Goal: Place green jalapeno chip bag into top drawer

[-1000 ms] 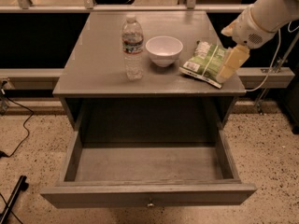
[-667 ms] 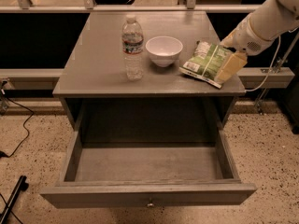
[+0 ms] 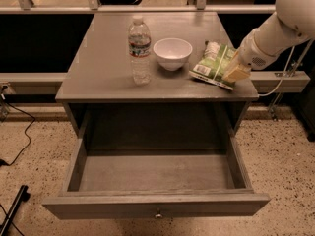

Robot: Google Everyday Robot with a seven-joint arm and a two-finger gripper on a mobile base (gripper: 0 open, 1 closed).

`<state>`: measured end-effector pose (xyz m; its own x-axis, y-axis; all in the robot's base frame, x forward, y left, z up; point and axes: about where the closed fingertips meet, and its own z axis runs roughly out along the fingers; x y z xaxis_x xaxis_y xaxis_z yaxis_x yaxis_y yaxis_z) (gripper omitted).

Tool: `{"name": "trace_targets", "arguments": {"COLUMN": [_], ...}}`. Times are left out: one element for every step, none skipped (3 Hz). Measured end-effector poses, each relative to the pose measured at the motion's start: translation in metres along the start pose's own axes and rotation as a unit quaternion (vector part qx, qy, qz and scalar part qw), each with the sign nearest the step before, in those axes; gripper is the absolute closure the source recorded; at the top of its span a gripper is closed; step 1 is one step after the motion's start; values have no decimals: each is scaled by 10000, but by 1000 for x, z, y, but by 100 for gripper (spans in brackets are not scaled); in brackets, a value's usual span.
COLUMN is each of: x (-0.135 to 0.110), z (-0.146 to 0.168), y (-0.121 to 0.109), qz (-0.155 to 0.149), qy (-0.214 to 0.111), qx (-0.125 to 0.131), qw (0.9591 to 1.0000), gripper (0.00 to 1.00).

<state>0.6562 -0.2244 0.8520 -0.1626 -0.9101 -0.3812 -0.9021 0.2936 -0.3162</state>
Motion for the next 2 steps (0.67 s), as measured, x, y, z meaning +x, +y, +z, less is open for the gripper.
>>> {"name": "trace_targets", "arguments": {"x": [-2, -19], "z": [-3, -27], "y": [6, 18], "qz": [-9, -218], "qy": [-196, -562], "qx": [-23, 64], "qw": [9998, 9982], "gripper": [88, 100]}}
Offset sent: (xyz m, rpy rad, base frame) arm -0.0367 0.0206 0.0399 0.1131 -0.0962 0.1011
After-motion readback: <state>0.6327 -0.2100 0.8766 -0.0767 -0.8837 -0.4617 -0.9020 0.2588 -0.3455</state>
